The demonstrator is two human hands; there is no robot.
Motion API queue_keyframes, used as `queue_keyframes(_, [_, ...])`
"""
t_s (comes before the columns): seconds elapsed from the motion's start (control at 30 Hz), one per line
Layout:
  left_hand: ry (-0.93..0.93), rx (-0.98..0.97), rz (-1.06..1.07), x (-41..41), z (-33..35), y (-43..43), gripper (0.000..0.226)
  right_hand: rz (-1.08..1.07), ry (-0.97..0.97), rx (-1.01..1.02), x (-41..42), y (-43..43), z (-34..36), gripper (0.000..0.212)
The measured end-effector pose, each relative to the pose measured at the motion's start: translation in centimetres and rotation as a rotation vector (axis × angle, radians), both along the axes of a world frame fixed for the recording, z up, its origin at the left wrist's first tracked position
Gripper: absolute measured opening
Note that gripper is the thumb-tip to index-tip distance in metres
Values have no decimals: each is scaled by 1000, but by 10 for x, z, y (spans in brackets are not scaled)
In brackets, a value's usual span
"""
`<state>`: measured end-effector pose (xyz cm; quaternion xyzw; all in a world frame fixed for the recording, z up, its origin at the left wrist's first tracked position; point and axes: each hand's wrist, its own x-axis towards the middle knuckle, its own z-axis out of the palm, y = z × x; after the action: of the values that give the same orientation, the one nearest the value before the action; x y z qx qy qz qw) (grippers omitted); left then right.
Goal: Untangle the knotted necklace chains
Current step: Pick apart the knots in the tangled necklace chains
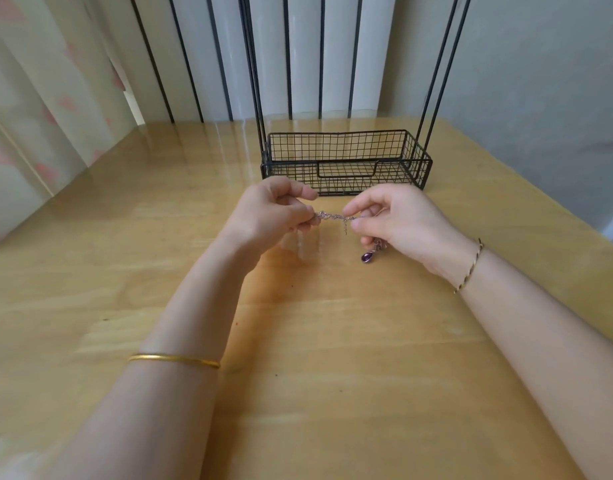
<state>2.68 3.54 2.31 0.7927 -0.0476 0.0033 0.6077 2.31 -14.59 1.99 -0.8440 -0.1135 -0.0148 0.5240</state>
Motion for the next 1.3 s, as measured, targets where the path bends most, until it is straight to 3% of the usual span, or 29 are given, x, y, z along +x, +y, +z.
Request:
queue_keyframes(0.13, [-91, -20, 70, 0, 5, -5, 23, 39, 61, 86, -6, 3, 4, 2])
queue_keyframes(0.33, [-129, -157, 43, -3, 12, -11, 21, 125, 159, 236, -8, 7, 5, 15])
queue_keyframes(0.53, [-165, -187, -56, -6, 22, -15, 21, 115, 141, 322, -9, 7, 10, 7])
queue_keyframes(0.9, [-88, -159, -37, -8, 21, -16, 16, 16, 167, 357, -6, 5, 12, 11])
queue_keyframes(1.17, [23, -389, -22, -5, 23, -10, 19, 7, 211, 412, -5, 5, 11, 14])
queue_keyframes(1.3, [18, -260, 7, -5, 23, -8, 27, 14, 176, 385, -5, 3, 13, 12])
